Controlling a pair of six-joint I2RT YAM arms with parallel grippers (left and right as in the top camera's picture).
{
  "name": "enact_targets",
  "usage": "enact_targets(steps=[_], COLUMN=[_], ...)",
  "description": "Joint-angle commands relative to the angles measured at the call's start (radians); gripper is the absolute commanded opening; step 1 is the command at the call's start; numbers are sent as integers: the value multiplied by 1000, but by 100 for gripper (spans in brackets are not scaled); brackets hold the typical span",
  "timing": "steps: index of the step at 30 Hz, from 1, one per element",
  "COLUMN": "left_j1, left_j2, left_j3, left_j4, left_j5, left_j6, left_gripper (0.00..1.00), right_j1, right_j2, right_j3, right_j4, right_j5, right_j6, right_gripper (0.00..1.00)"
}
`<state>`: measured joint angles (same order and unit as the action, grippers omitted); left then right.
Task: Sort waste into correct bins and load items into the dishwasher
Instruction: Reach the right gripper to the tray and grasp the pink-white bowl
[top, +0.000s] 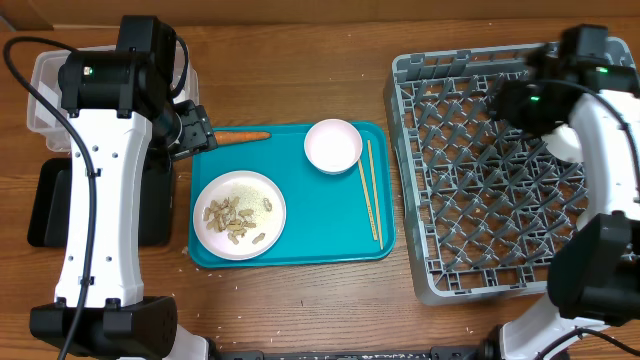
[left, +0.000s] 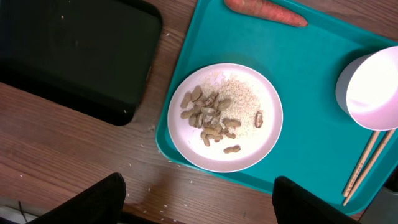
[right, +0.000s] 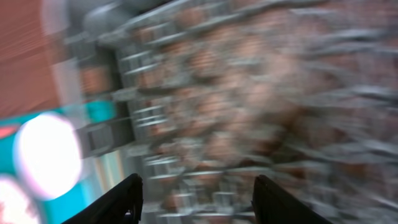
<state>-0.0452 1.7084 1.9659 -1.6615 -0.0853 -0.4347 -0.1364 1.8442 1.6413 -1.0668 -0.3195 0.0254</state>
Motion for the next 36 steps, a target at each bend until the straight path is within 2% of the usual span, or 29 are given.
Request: enact_targets(steps=[1, 3, 8, 10, 13, 28, 30, 33, 36], left_j1=[-1, -1, -1, -1, -1, -1, -1, -1, -1], left_j2=[4, 5, 5, 4, 4, 5, 4, 4, 4], left_j3=[4, 4, 4, 4, 4, 4, 4, 4, 4], left_j4=[-2, -2, -3, -3, -2, -3, -3, -3, -3], left_j5=[8, 8, 8, 8, 8, 8, 8, 8, 8], left_j6=[20, 19, 20, 20, 20, 20, 20, 20, 20], left_gripper=[78, 78, 78, 78, 78, 78, 78, 78, 78], right_j1=[132, 261, 455, 515, 561, 583, 583, 583, 583], right_j2=[4, 4, 10, 21, 42, 269, 285, 292, 292], right_j3=[3, 3, 3, 3, 3, 3, 3, 3, 3], right_j4=[6, 19, 54, 74, 100, 171, 171, 173, 171], right_j5=[-151, -83, 109, 214, 286, 220, 220, 213, 213], right_j6=[-34, -33, -21, 27, 75, 143, 163, 163, 163], right_gripper=[59, 60, 60, 60, 60, 59, 53, 26, 4])
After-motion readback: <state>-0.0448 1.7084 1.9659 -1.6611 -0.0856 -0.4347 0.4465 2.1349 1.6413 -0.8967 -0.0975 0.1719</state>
